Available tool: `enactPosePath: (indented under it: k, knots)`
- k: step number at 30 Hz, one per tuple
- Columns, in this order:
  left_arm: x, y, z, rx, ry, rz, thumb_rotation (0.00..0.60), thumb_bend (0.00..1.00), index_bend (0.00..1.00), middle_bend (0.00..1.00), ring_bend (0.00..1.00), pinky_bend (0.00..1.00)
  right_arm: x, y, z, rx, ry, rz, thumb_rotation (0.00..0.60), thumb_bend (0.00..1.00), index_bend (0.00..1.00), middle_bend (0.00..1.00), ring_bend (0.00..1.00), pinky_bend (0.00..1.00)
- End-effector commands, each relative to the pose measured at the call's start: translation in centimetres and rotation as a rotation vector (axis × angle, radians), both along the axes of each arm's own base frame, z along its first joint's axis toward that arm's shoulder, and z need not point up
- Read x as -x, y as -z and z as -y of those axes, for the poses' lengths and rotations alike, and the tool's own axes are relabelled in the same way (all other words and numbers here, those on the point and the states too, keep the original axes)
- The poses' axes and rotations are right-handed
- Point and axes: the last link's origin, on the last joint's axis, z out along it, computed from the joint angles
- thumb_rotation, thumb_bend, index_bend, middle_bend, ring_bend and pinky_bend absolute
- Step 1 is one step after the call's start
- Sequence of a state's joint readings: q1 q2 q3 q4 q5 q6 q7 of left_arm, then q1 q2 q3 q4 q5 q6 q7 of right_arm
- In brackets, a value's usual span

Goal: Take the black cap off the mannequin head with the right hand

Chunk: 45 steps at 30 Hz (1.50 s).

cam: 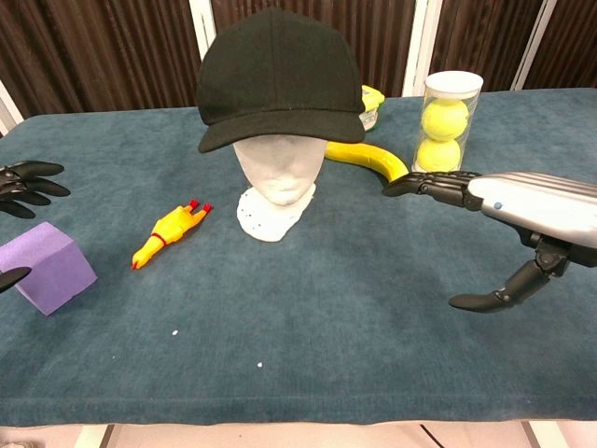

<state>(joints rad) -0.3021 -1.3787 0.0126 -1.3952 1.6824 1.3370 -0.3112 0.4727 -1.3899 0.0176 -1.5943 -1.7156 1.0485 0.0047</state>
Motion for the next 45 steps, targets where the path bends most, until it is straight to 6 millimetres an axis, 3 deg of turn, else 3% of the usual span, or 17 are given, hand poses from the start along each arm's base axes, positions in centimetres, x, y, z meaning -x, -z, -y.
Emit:
enactPosePath:
  k: [1,5,9,13,22,32,36,45]
  knots:
    - [-0.1,0.1,-0.1,-0.004,0.0,-0.008,0.6,0.37,0.03,0.16,0.16,0.23,0.0,0.0,-0.1,0.002,-0.005,-0.005,0.6,0.15,0.0,0.03,0.0,0.0]
    - [0.2,-0.1,0.3,-0.014,-0.007,-0.033,0.6,0.37,0.03,0.16,0.16,0.23,0.0,0.3,-0.8,0.006,-0.031,-0.013,0.6,0.15,0.0,0.04,0.0,0.0]
    - [1.1,-1.6,1.3,-0.096,-0.007,-0.114,0.6,0.37,0.03,0.16,0.16,0.23,-0.4,0.0,-1.6,0.07,-0.098,0.025,0.6,0.15,0.0,0.07,0.0,0.0]
    - [2.5,-3.8,3.1,-0.273,-0.018,-0.263,0.6,0.37,0.03,0.16,0.15,0.22,-0.9,-0.6,-2.0,0.288,-0.223,0.091,0.6,0.15,0.0,0.1,0.0,0.0]
    - [3.8,-5.7,7.1,-0.345,-0.045,-0.258,0.6,0.37,0.04,0.16,0.15,0.22,-4.0,0.0,-1.9,0.419,-0.223,0.304,0.6,0.15,0.09,0.18,0.01,0.08]
    - [4.3,-6.0,7.5,-0.357,-0.071,-0.275,0.6,0.37,0.07,0.16,0.15,0.22,-9.7,3.6,0.2,0.478,-0.222,0.321,0.6,0.15,0.15,0.22,0.04,0.11]
    - [4.7,-6.2,7.6,-0.33,-0.105,-0.256,0.6,0.37,0.06,0.16,0.15,0.22,-10.6,4.9,1.3,0.533,-0.212,0.285,0.6,0.15,0.18,0.23,0.06,0.11]
    - [5.1,-6.9,7.8,-0.346,-0.107,-0.246,0.6,0.37,0.06,0.16,0.15,0.22,-10.9,5.8,2.6,0.651,-0.189,0.293,0.6,0.15,0.3,0.31,0.12,0.16]
